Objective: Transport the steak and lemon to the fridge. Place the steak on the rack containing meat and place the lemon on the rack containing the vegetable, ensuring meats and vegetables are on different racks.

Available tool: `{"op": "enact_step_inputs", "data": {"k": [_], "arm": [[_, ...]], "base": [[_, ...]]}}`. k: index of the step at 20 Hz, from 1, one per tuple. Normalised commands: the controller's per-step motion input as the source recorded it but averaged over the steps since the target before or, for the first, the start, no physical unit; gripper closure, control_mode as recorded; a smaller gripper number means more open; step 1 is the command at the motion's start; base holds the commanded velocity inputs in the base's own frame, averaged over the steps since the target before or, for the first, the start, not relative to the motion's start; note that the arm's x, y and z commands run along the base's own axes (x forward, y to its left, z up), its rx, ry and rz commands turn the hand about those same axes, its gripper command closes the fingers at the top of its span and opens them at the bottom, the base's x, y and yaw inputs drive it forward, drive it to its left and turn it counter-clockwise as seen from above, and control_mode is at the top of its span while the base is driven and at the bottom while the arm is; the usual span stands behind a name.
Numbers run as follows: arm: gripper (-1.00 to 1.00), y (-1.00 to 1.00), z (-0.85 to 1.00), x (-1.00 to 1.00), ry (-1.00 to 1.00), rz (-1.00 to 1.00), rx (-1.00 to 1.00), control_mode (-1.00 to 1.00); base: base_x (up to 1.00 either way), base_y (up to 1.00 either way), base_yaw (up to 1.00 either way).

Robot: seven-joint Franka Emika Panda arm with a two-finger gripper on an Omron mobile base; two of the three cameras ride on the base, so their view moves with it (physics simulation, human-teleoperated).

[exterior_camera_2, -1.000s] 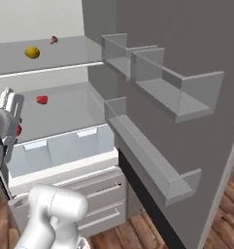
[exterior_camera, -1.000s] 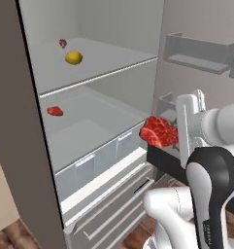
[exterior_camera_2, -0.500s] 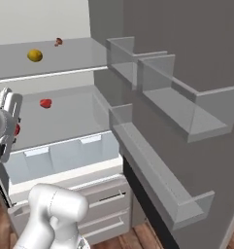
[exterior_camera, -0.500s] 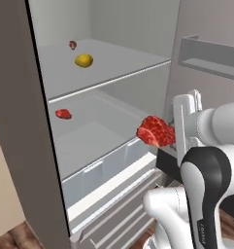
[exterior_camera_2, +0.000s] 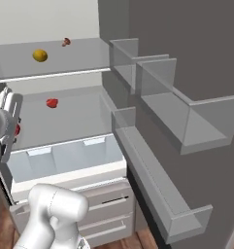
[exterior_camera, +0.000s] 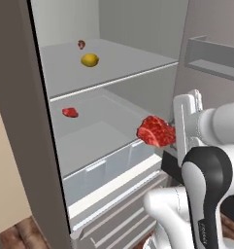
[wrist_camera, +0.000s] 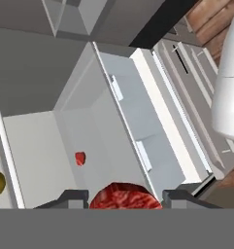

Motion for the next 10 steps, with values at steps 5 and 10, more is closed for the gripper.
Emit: {"op": "enact_step_inputs", "data": {"k": [5,10], "arm": [[1.0,0.02,-0.35,0.46,0.0,0.04,0.0,-1.0],[1.0,0.04,-0.52,0.6,0.0,0.02,0.03,-1.0]], "base": [[0.08,0.0,0.03],[0.0,0.0,0.0]]}}
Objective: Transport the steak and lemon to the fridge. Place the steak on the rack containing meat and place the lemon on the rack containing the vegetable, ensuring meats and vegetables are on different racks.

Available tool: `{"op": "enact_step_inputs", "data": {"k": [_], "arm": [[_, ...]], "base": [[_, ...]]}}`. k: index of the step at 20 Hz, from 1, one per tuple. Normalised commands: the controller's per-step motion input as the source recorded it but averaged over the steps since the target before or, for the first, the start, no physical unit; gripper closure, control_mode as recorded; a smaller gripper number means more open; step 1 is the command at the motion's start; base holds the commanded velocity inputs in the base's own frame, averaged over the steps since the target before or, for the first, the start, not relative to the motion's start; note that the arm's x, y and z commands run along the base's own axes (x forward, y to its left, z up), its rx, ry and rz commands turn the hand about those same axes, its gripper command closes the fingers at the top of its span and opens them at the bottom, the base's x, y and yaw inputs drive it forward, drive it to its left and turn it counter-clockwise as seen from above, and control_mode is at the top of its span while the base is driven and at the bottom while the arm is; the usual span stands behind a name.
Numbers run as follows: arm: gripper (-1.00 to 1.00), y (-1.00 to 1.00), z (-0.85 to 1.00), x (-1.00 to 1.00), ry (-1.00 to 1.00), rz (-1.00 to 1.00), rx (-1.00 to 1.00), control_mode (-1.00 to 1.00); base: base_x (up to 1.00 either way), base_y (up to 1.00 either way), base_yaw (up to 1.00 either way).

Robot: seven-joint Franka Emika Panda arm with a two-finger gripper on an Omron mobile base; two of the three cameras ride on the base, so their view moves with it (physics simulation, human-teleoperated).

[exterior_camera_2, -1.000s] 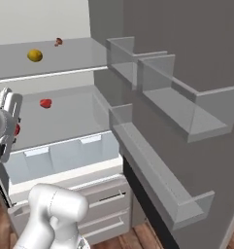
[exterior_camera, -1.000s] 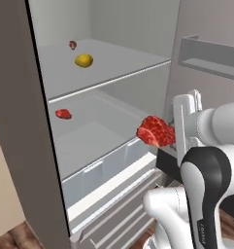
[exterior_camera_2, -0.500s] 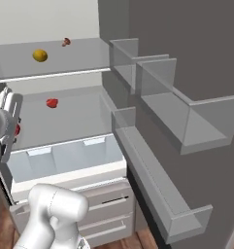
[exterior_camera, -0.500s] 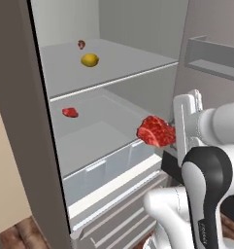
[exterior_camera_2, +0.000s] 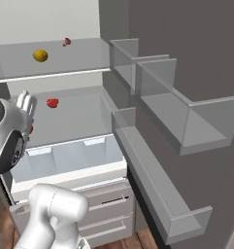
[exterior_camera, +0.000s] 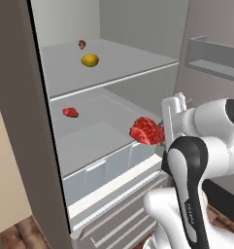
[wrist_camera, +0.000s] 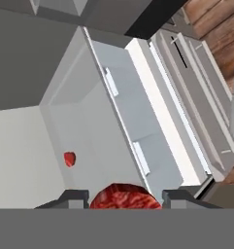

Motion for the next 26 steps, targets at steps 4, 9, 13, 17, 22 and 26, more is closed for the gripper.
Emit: {"op": "enact_step_inputs", "data": {"k": [4,9,13,17,22,26], "arm": [[1.0,0.09,-0.54,0.91,0.0,0.01,0.07,-1.0],[1.0,0.1,-0.4,0.94,0.01,0.0,0.12,-1.0],[1.0,0.35,-0.38,0.9,0.04,0.0,0.09,-1.0],[1.0,0.47,-0.32,0.85,0.1,0.0,0.04,-1.0],[1.0,0.16,-0.33,0.64,0.27,0.0,0.08,-1.0],[1.0,0.0,-0.47,0.44,0.14,0.0,0.07,-1.0]], "base": [[0.0,0.0,0.0],[0.0,0.0,0.0],[0.0,0.0,0.0],[0.0,0.0,0.0],[0.0,0.0,0.0],[0.0,0.0,0.0]]}}
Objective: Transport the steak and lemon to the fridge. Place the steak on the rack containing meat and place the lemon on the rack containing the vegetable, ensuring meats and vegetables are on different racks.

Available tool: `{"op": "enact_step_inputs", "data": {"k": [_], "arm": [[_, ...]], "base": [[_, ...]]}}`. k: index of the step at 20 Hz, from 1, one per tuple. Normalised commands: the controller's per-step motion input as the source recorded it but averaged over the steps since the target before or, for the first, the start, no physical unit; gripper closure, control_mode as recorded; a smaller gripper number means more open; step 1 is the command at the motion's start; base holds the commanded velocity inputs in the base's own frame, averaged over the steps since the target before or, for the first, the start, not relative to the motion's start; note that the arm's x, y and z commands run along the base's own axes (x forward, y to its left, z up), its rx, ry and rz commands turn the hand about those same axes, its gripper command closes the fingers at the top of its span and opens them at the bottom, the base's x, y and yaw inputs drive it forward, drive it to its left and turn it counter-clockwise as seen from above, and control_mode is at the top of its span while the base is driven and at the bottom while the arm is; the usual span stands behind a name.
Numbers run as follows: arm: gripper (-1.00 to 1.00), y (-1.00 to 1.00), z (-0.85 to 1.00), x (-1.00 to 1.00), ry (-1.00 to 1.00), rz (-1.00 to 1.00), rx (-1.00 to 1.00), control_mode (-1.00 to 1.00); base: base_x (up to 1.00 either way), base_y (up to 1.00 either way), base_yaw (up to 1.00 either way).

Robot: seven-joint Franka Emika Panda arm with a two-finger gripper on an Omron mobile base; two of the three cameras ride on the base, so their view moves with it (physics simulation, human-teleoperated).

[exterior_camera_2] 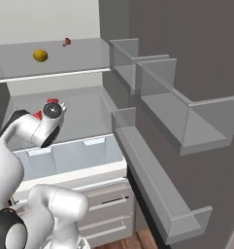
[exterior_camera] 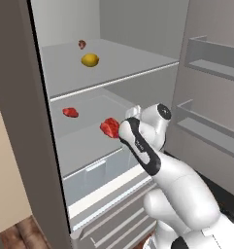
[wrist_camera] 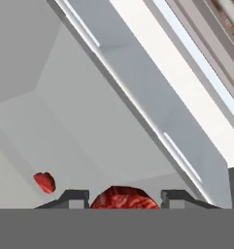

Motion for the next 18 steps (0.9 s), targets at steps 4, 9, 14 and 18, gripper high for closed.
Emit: {"op": "enact_step_inputs", "data": {"k": [4,9,14,18], "arm": [[1.0,0.0,-0.49,0.31,-0.03,0.0,0.04,-1.0],[1.0,0.0,-0.51,0.27,-0.06,0.0,0.02,-1.0],[1.0,0.12,-0.31,0.49,0.0,0.0,0.01,-1.0],[1.0,0.09,-0.32,0.54,0.0,0.0,0.0,-1.0]], "base": [[0.0,0.0,0.0],[0.0,0.0,0.0],[0.0,0.0,0.0],[0.0,0.0,0.0]]}}
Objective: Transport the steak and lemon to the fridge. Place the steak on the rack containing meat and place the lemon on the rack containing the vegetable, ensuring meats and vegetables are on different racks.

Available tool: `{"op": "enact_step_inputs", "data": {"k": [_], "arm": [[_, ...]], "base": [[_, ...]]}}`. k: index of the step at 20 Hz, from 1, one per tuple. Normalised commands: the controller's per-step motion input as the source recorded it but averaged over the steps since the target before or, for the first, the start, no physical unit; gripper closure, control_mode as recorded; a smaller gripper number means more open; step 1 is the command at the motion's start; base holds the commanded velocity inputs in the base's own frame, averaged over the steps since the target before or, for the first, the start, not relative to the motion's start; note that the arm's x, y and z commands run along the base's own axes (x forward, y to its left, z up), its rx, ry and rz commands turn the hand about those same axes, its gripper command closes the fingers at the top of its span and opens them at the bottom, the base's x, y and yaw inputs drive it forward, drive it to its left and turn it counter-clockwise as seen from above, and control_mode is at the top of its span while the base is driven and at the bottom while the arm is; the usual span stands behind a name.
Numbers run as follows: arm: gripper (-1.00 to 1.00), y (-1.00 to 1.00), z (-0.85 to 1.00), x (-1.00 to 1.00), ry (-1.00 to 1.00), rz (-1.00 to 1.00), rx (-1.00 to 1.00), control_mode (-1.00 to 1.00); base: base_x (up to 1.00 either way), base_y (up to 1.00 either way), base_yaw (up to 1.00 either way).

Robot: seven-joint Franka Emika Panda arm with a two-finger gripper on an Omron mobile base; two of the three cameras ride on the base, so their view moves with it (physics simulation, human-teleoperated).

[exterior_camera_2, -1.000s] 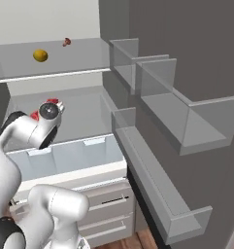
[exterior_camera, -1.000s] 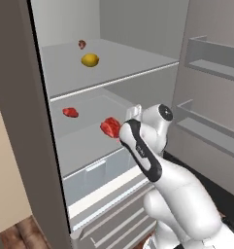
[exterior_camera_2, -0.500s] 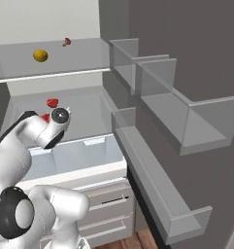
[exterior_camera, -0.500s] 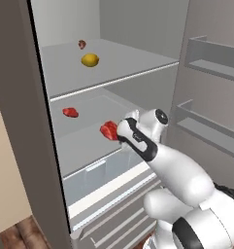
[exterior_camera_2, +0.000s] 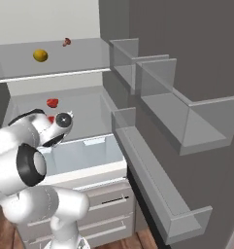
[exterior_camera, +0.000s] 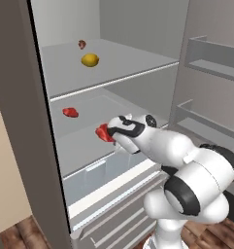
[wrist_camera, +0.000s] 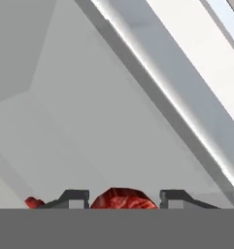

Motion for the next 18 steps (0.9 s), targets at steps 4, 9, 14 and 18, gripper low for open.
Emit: {"op": "enact_step_inputs", "data": {"k": [4,9,14,18], "arm": [[1.0,0.13,-0.37,0.28,0.0,0.0,0.0,-1.0],[1.0,0.04,-0.37,0.08,0.0,0.0,0.02,-1.0],[1.0,0.2,-0.5,0.09,0.0,0.0,0.02,-1.0],[-1.0,0.45,-0.51,0.3,-0.04,0.0,0.0,-1.0]], "base": [[0.0,0.0,0.0],[0.0,0.0,0.0],[0.0,0.0,0.0],[0.0,0.0,0.0]]}}
